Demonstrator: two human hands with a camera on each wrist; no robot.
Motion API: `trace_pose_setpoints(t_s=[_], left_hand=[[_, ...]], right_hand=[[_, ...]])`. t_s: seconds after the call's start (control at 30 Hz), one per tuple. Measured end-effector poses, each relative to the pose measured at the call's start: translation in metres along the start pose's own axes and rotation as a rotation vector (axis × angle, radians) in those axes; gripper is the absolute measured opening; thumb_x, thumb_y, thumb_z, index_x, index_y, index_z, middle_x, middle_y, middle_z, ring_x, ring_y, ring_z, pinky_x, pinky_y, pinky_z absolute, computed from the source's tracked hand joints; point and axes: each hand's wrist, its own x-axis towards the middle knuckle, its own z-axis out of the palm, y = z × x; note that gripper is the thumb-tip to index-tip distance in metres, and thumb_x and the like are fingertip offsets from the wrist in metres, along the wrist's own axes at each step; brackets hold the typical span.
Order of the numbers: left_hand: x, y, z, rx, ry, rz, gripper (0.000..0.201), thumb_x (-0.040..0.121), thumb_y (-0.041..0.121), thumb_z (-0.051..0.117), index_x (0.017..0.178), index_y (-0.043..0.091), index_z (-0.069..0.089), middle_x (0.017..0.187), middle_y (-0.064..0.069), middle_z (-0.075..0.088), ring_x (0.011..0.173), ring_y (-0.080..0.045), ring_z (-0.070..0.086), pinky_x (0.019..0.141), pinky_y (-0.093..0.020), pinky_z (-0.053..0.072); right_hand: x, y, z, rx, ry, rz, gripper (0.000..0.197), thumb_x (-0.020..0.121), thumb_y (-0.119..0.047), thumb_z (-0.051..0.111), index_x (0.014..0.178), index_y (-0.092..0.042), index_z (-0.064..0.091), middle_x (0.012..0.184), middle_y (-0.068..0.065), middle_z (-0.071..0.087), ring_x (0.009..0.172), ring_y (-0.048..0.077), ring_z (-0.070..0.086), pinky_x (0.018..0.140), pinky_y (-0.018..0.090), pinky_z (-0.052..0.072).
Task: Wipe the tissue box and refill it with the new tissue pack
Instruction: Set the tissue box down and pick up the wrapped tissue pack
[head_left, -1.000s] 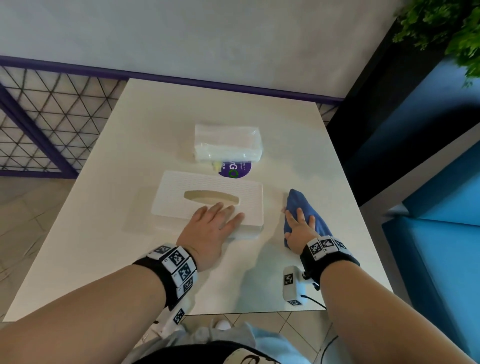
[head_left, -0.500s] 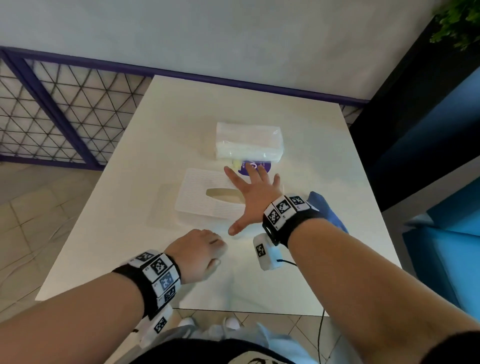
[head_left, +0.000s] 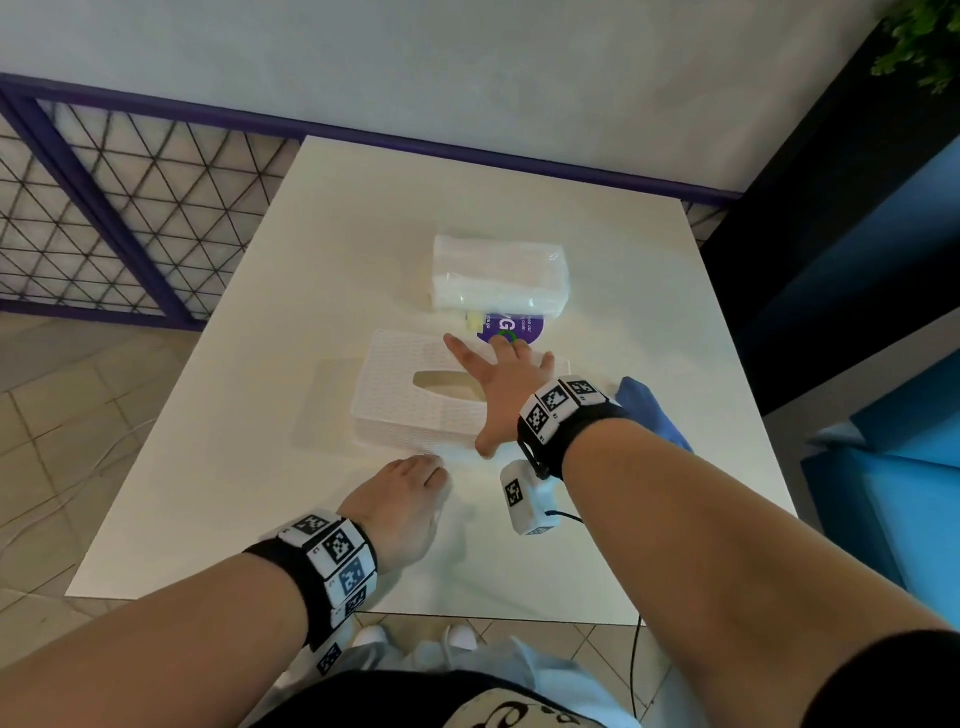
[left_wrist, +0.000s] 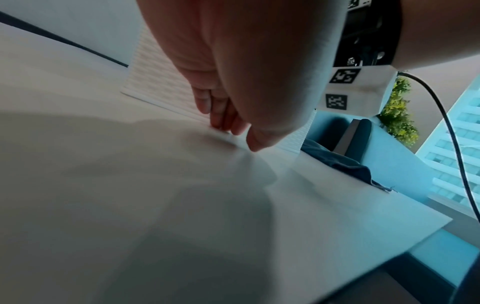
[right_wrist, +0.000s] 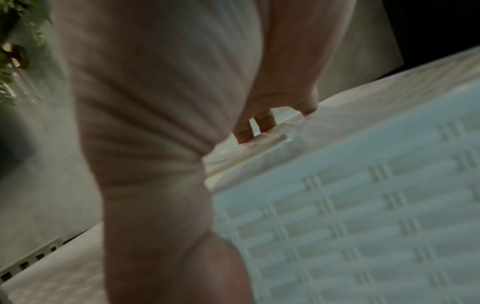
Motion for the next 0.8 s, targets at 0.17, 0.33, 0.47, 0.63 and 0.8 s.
trace_pose_setpoints(t_s=[0.17, 0.33, 0.47, 0.63, 0.8], left_hand=[[0.010, 0.008, -0.012, 0.018, -0.041, -0.086, 0.036, 0.092, 0.016, 0.036, 0.125, 0.003, 0.046, 0.136, -0.014, 0.043, 0.127, -0.028, 0.041, 0.107, -0.036, 0.033], [0.013, 0.012, -0.021, -0.003, -0.124, -0.128, 0.034, 0.090, 0.014, 0.037, 0.121, 0.004, 0.047, 0.129, -0.012, 0.046, 0.121, -0.027, 0.044, 0.101, -0.037, 0.040], [0.014, 0.015, -0.027, 0.022, -0.168, -0.151, 0.034, 0.092, 0.014, 0.037, 0.123, 0.005, 0.045, 0.131, -0.011, 0.043, 0.122, -0.027, 0.042, 0.101, -0.036, 0.039], [0.011, 0.018, -0.028, 0.036, -0.144, -0.133, 0.031, 0.091, 0.015, 0.039, 0.119, 0.004, 0.048, 0.128, -0.011, 0.045, 0.119, -0.026, 0.044, 0.100, -0.034, 0.039], [-0.008, -0.004, -0.029, -0.201, -0.076, -0.030, 0.050, 0.081, 0.041, 0.020, 0.107, 0.017, 0.055, 0.119, 0.003, 0.053, 0.102, -0.015, 0.051, 0.089, -0.030, 0.042]], right_hand=[[-0.001, 0.002, -0.007, -0.017, 0.011, -0.018, 0.140, 0.038, -0.047, 0.079, 0.134, -0.059, -0.022, 0.153, 0.012, 0.018, 0.142, 0.038, 0.015, 0.100, 0.066, 0.027], [-0.001, 0.003, -0.008, -0.016, 0.007, -0.044, 0.137, 0.040, -0.044, 0.079, 0.134, -0.059, -0.020, 0.149, 0.012, 0.021, 0.139, 0.038, 0.017, 0.099, 0.066, 0.027], [0.000, 0.009, -0.019, 0.073, -0.025, -0.068, 0.132, 0.045, -0.041, 0.078, 0.135, -0.060, -0.017, 0.151, 0.010, 0.025, 0.139, 0.035, 0.021, 0.101, 0.065, 0.029], [-0.001, 0.006, -0.016, 0.008, -0.040, -0.088, 0.134, 0.045, -0.043, 0.078, 0.137, -0.057, -0.019, 0.153, 0.011, 0.018, 0.140, 0.037, 0.019, 0.104, 0.065, 0.026], [-0.008, 0.017, -0.017, 0.114, 0.042, -0.071, 0.132, 0.048, -0.047, 0.077, 0.139, -0.055, -0.018, 0.159, 0.010, 0.010, 0.146, 0.035, 0.008, 0.113, 0.065, 0.005]])
